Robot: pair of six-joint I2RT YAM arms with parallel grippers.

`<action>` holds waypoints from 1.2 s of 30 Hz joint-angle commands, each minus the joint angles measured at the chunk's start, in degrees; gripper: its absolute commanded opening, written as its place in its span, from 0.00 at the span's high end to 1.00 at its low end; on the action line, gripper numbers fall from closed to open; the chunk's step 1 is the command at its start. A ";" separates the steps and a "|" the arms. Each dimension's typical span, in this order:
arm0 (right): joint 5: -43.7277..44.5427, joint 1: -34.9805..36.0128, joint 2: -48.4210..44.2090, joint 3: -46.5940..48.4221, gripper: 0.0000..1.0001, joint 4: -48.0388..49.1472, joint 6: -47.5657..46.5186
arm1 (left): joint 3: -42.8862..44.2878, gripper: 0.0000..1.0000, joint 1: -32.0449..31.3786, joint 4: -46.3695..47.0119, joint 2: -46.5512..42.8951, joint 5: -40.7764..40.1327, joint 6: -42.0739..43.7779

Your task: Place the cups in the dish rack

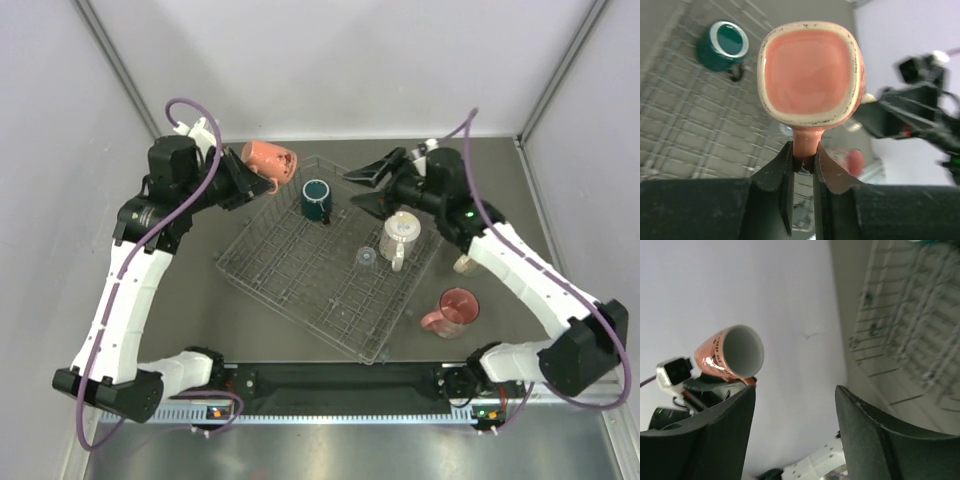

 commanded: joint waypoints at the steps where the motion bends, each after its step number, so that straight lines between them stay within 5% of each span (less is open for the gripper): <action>1: 6.12 -4.92 -5.57 5.59 0.35 -23.33 -16.52 | 2.77 1.00 -2.19 -1.21 0.28 -9.85 6.06; 11: 12.64 -16.45 -12.53 12.88 0.33 -42.06 -33.24 | -4.61 1.00 -15.56 4.65 6.95 -31.66 17.12; 25: 15.54 -20.06 -15.35 18.86 0.29 -49.72 -40.28 | -29.48 1.00 -22.15 24.78 9.06 -33.78 21.88; 36: 14.93 -22.61 -14.91 22.55 0.28 -52.36 -42.30 | -30.20 1.00 -24.00 30.95 18.99 -37.30 25.75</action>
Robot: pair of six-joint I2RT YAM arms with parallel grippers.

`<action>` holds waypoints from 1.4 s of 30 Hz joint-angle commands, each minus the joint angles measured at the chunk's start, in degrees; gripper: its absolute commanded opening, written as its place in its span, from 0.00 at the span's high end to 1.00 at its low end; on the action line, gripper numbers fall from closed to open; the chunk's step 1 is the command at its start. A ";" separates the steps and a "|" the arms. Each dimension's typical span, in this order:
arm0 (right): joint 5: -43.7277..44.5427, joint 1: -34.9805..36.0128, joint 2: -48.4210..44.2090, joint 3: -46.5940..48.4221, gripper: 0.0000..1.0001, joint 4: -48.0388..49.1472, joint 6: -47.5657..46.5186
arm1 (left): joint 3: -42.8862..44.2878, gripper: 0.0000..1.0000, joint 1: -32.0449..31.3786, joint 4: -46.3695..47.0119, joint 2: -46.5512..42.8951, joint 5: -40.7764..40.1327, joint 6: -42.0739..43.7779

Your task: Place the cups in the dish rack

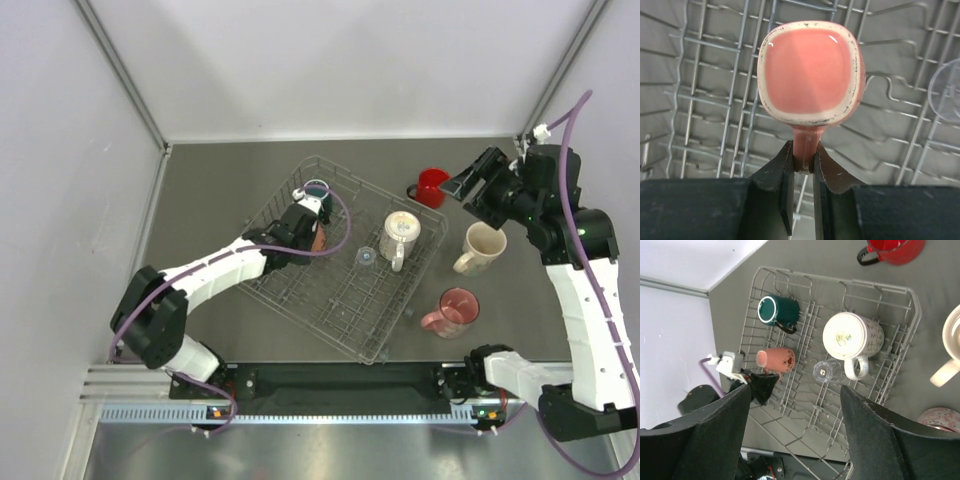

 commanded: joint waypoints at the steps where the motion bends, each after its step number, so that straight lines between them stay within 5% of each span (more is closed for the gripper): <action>1: 0.04 -1.28 -0.44 3.26 0.27 -0.95 -1.54 | 2.06 1.00 -0.09 7.59 2.25 -2.33 2.43; 13: -0.58 -2.42 -0.61 4.05 0.27 -3.23 -1.45 | 3.47 1.00 -0.18 13.04 8.15 -5.32 3.92; 23: -0.66 -2.33 1.41 5.54 0.27 -2.71 -1.36 | 7.34 0.99 -0.09 6.10 13.25 -1.02 0.41; 26: -1.10 -2.33 2.11 5.89 0.27 -2.36 -1.45 | 7.17 0.88 -0.18 6.10 12.81 0.13 -0.56; 30: -1.19 -2.33 2.29 5.81 0.26 -1.83 -1.54 | 6.55 0.60 -0.18 5.66 12.20 0.04 -1.08; 42: -0.49 -2.42 5.27 5.01 0.21 -0.07 -4.44 | 4.00 0.39 -0.18 1.62 5.96 -2.41 -4.16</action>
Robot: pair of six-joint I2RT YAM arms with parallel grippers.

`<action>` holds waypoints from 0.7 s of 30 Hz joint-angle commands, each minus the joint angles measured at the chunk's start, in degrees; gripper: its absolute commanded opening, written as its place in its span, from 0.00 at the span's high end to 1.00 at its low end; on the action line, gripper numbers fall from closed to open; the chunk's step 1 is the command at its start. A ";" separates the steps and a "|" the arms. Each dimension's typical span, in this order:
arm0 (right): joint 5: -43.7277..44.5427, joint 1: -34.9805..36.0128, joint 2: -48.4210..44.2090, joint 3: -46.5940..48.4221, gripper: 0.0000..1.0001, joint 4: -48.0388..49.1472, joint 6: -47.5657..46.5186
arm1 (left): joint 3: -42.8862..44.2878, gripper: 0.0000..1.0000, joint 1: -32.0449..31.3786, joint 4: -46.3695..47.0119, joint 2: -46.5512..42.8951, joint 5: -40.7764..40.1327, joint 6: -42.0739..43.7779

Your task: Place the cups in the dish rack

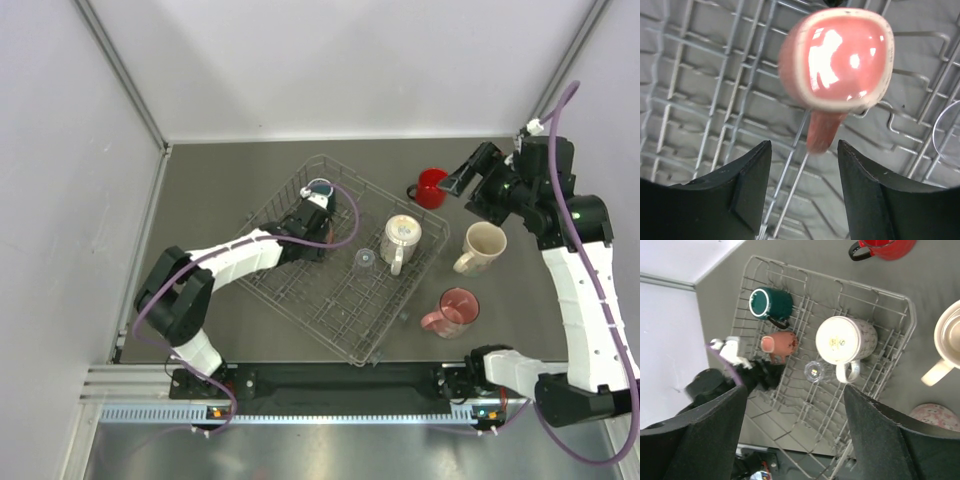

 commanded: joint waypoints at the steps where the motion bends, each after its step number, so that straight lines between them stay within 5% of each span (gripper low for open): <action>1: 2.04 -0.96 2.34 2.41 0.18 2.51 -2.71 | -0.94 0.39 -0.15 -2.58 -6.10 -2.30 -2.15; 6: 6.09 -0.87 7.18 3.47 0.00 3.82 -4.30 | -2.00 0.32 -0.07 -6.18 -15.77 -2.49 -3.55; 21: 15.15 -4.91 31.43 15.24 0.00 9.45 -8.34 | 8.28 0.28 -0.15 -24.63 -42.41 6.12 -6.89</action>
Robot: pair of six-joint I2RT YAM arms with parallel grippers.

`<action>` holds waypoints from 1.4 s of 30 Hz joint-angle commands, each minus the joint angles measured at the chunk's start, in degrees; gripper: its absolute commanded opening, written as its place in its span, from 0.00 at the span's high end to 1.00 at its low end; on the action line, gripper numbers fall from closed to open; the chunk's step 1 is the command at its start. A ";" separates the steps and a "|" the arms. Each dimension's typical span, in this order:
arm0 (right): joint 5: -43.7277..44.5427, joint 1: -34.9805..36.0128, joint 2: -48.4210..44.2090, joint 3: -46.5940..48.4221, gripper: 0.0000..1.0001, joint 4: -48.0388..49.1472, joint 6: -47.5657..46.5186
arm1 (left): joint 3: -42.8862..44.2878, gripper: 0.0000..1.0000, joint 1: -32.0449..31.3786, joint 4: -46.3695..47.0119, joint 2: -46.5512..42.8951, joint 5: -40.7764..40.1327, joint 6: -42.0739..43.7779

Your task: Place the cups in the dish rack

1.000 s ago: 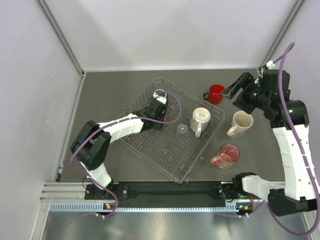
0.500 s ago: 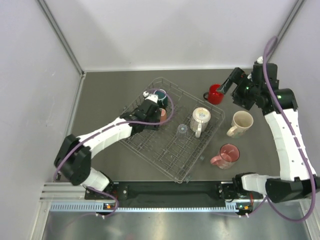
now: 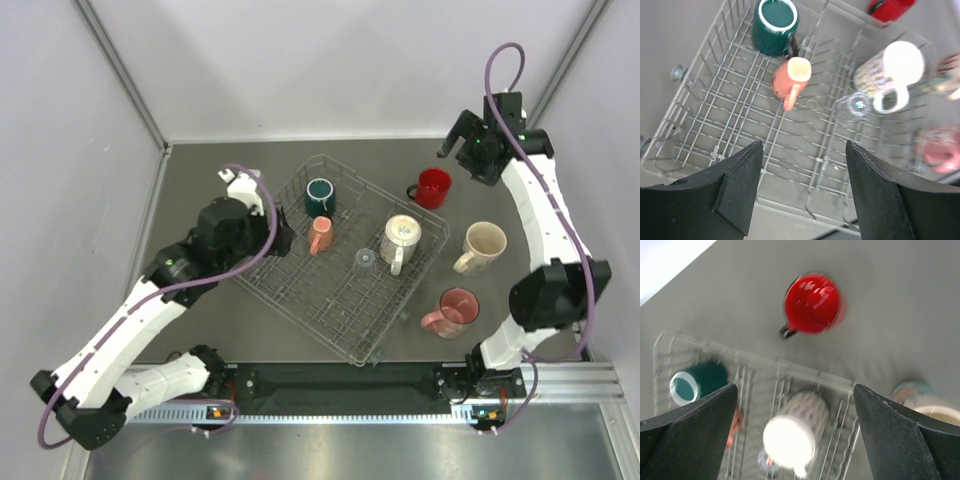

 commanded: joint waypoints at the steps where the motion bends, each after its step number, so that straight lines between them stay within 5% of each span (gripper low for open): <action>1: 3.63 -2.16 5.05 5.08 0.02 4.18 -2.13 | 7.08 0.28 -0.15 -8.42 -3.42 1.97 -1.87; 10: 5.21 -3.21 20.35 11.76 0.40 6.21 -3.10 | 15.53 0.26 -0.15 -17.58 -8.52 -3.65 -6.44; 25: 8.38 -3.48 27.39 11.16 0.42 6.21 -6.00 | 15.71 0.26 -0.15 -17.85 -9.85 -5.50 -9.87; 42: 6.80 -3.56 32.75 9.57 0.70 8.23 -5.30 | 26.25 0.30 -0.07 -16.97 -3.69 -0.58 -9.78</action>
